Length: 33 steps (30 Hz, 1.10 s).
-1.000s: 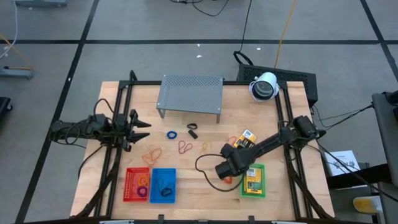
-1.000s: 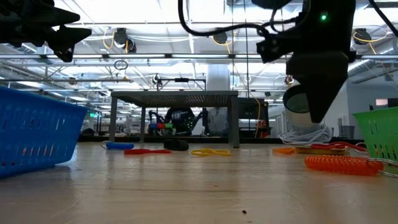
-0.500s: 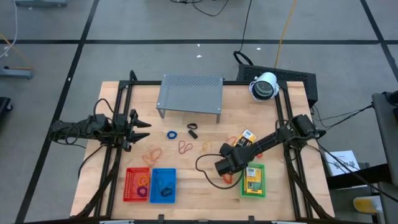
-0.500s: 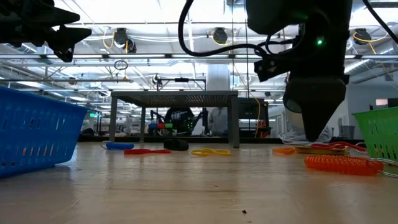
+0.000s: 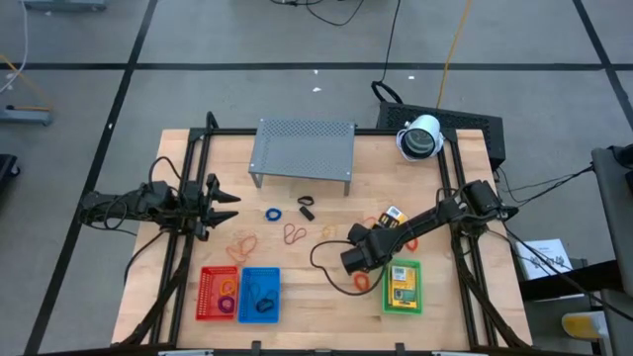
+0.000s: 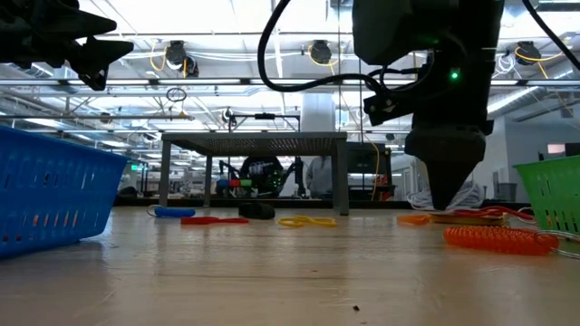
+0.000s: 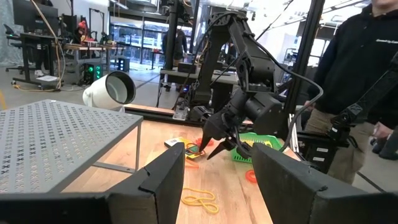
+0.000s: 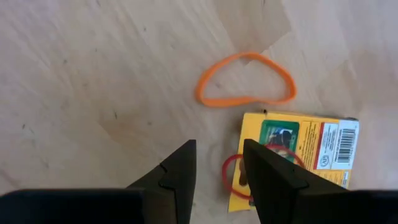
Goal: Pick & Place Office Desk Supplies
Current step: Put the yellow crayon box into the green bin
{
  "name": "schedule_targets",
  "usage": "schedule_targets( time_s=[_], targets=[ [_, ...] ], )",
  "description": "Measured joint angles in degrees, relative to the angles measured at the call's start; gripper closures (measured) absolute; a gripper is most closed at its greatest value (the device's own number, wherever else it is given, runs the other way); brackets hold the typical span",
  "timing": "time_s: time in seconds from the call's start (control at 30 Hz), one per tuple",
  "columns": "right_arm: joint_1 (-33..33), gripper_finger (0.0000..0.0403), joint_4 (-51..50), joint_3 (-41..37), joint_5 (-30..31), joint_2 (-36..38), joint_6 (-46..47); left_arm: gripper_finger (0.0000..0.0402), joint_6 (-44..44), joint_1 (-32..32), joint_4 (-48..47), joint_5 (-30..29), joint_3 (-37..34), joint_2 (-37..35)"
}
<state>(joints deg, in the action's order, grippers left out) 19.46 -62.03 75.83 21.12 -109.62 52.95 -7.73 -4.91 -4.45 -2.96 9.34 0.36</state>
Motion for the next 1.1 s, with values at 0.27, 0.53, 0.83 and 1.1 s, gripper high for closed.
schedule_targets(
  time_s=[0.27,0.53,0.83,1.1],
  targets=[
    [-1.24,0.0277,-0.05,0.00,0.11,0.00,-1.64,0.0204,-0.02,0.00,0.00,0.00,0.00,0.00],
    [-1.55,0.0277,2.93,-2.79,-0.16,0.00,-2.69,0.0204,0.00,0.02,0.02,0.00,0.00,0.00],
    [-1.53,0.0277,4.46,-4.96,-0.14,0.07,-2.69,0.0204,-0.01,0.02,0.00,0.00,0.00,0.00],
    [-2.56,0.0277,4.48,-4.96,-0.13,0.07,-4.28,0.0204,0.00,0.01,0.00,0.00,0.00,0.00]
  ],
)
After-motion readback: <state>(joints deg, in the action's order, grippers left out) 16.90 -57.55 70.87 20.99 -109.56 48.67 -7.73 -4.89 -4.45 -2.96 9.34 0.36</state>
